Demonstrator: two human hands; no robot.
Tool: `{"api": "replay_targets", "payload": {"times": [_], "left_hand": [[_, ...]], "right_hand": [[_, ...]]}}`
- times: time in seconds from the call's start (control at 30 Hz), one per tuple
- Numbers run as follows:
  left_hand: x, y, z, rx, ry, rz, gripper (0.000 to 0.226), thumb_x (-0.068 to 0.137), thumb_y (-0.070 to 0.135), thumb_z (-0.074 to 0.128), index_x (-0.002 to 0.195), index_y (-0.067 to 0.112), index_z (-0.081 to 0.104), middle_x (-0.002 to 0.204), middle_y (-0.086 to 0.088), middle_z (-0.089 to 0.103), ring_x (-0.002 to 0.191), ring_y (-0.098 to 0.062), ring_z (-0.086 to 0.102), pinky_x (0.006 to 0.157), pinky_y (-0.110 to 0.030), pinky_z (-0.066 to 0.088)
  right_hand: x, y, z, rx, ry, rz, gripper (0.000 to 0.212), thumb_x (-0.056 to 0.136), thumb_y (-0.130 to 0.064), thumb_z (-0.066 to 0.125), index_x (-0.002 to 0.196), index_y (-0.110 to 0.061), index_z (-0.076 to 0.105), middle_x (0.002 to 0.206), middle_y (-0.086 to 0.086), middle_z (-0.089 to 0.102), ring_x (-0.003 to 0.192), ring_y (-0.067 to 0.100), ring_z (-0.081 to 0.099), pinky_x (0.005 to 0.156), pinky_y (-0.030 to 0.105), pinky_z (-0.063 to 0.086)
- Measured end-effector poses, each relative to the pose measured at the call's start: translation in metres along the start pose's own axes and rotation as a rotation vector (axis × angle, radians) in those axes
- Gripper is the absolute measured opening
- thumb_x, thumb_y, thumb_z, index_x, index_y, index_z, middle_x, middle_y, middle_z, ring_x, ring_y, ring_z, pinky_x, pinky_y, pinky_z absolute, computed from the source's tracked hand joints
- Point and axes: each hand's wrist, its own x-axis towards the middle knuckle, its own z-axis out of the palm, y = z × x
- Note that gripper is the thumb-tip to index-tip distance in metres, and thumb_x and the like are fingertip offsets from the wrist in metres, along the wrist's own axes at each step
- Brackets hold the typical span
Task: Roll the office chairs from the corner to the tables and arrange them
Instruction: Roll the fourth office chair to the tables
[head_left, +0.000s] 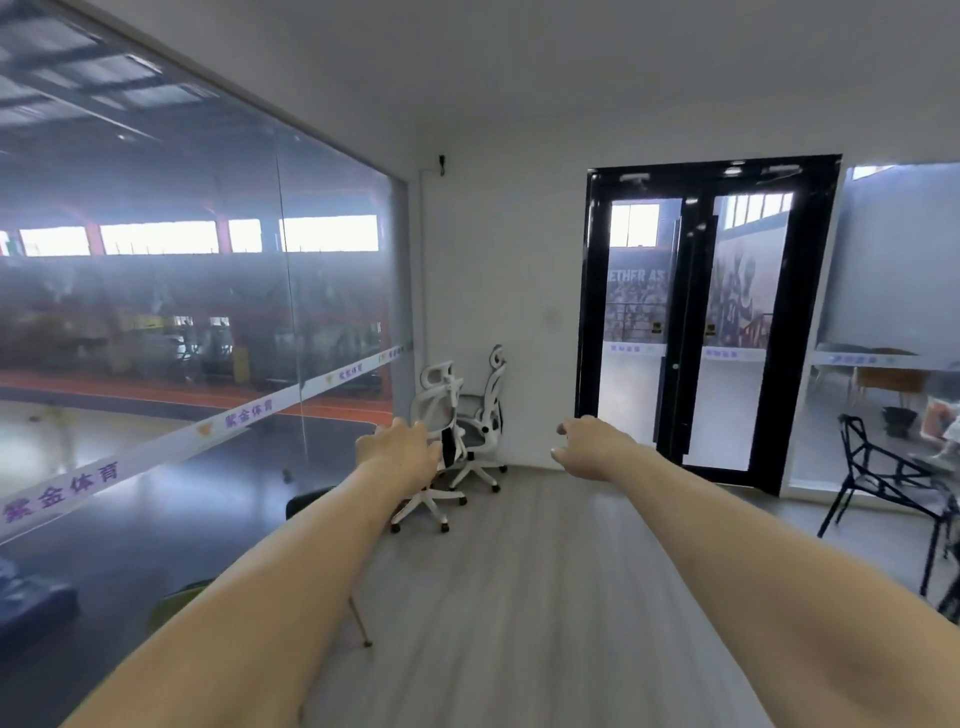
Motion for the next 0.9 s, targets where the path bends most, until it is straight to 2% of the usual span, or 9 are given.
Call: {"api": "replay_targets", "payload": {"times": [0.13,0.23,0.37,0.47,0.6,0.7,0.8,0.9], "left_hand": [[0.131,0.013,0.024,-0.023,0.01,0.018,0.048,0.106,0.049,0.034,0.138,0.02,0.052,0.136,-0.01,0.056,0.123,-0.034,0.056,0.096,-0.048,0.048],[0.236,0.031,0.042,-0.025,0.015,0.052,0.048,0.106,0.051,0.032,0.135,0.021,0.055,0.133,-0.009,0.059,0.119,-0.033,0.058,0.088,-0.044,0.047],[0.369,0.073,0.064,-0.038,0.012,0.095,0.046,0.104,0.046,0.033,0.137,0.026,0.057,0.136,-0.009,0.06,0.119,-0.033,0.06,0.089,-0.044,0.048],[0.455,0.116,0.084,0.022,-0.018,0.172,0.042,0.106,0.036,0.034,0.14,0.022,0.054,0.144,-0.01,0.055,0.125,-0.034,0.056,0.092,-0.047,0.049],[0.554,0.164,0.124,0.042,-0.013,0.211,0.045,0.108,0.043,0.03,0.139,0.017,0.051,0.14,-0.009,0.054,0.125,-0.032,0.054,0.082,-0.041,0.042],[0.635,0.192,0.16,0.067,0.018,0.244,0.045,0.107,0.044,0.031,0.134,0.017,0.054,0.135,-0.01,0.056,0.12,-0.031,0.057,0.089,-0.042,0.048],[0.717,0.218,0.192,0.047,0.02,0.229,0.045,0.108,0.046,0.032,0.135,0.017,0.053,0.139,-0.01,0.055,0.122,-0.032,0.057,0.092,-0.044,0.048],[0.794,0.239,0.22,0.005,0.037,0.205,0.044,0.108,0.046,0.032,0.138,0.019,0.051,0.142,-0.01,0.054,0.125,-0.033,0.055,0.098,-0.045,0.047]], "right_hand": [[0.127,0.019,0.009,0.009,0.012,-0.003,0.059,0.104,-0.041,0.049,0.156,-0.016,0.04,0.157,0.011,0.043,0.139,0.031,0.047,0.111,0.046,0.044],[0.22,0.04,0.012,0.021,0.01,0.035,0.059,0.103,-0.041,0.049,0.156,-0.016,0.04,0.156,0.009,0.045,0.138,0.03,0.048,0.111,0.046,0.044],[0.331,0.078,0.014,0.028,0.054,0.043,0.054,0.103,-0.039,0.048,0.153,-0.019,0.045,0.151,0.005,0.05,0.133,0.028,0.051,0.103,0.043,0.047],[0.405,0.115,0.019,0.025,0.067,0.06,0.05,0.103,-0.036,0.047,0.151,-0.021,0.047,0.149,0.003,0.051,0.131,0.027,0.052,0.096,0.041,0.046],[0.515,0.163,0.032,0.011,0.074,0.08,0.051,0.104,-0.039,0.046,0.153,-0.023,0.044,0.149,0.003,0.049,0.131,0.027,0.051,0.095,0.042,0.049],[0.599,0.194,0.042,-0.01,0.099,0.055,0.054,0.104,-0.044,0.047,0.153,-0.022,0.044,0.148,0.003,0.051,0.13,0.027,0.052,0.091,0.041,0.048],[0.684,0.227,0.052,-0.05,0.114,0.02,0.053,0.105,-0.046,0.047,0.152,-0.022,0.044,0.15,0.003,0.048,0.132,0.027,0.049,0.098,0.046,0.05],[0.775,0.259,0.053,-0.042,0.129,0.001,0.05,0.105,-0.044,0.046,0.149,-0.022,0.045,0.149,0.003,0.047,0.13,0.027,0.049,0.097,0.046,0.051]]}}
